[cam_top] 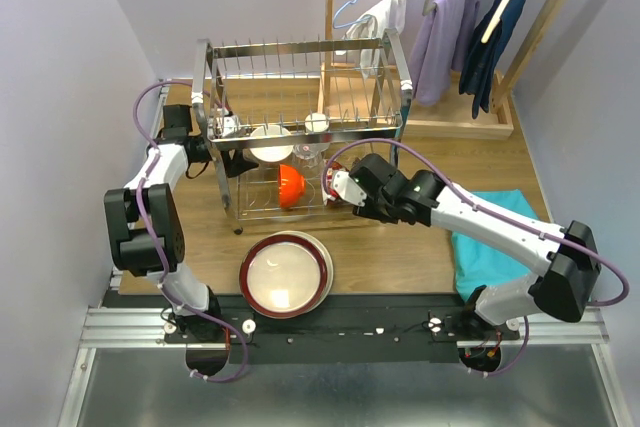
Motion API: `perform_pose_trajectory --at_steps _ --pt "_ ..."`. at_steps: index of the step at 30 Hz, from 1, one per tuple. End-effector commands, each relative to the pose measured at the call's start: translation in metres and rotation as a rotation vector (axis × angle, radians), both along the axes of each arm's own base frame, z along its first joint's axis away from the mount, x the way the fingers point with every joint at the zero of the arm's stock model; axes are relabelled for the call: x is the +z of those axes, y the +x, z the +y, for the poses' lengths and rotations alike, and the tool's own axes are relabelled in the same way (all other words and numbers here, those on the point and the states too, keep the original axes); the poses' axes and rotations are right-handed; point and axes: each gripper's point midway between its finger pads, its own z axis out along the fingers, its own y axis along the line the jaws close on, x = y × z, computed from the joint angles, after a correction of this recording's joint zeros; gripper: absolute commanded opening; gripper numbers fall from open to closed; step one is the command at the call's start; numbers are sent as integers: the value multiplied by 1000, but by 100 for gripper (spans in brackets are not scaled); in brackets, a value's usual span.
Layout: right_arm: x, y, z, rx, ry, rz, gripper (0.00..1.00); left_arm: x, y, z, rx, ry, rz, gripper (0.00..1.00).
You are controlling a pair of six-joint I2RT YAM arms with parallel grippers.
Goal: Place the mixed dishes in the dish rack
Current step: Grab a bowl with the left arm
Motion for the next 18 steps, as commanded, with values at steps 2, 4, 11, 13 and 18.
perform_pose_trajectory --at_steps 2,4,11,13,18 --pt "4 3 8 -11 9 9 58 -11 -12 -8 -143 18 -74 72" --pt "3 3 9 -11 5 13 58 -13 -10 -10 -161 29 -99 72" --pt "1 7 15 -13 2 24 58 -22 -11 -18 -237 106 -145 70" --pt "1 8 17 -14 4 22 58 -28 -17 -22 -263 139 -130 69" --pt "4 8 18 -15 7 21 58 -41 -17 -18 -265 245 -145 58"
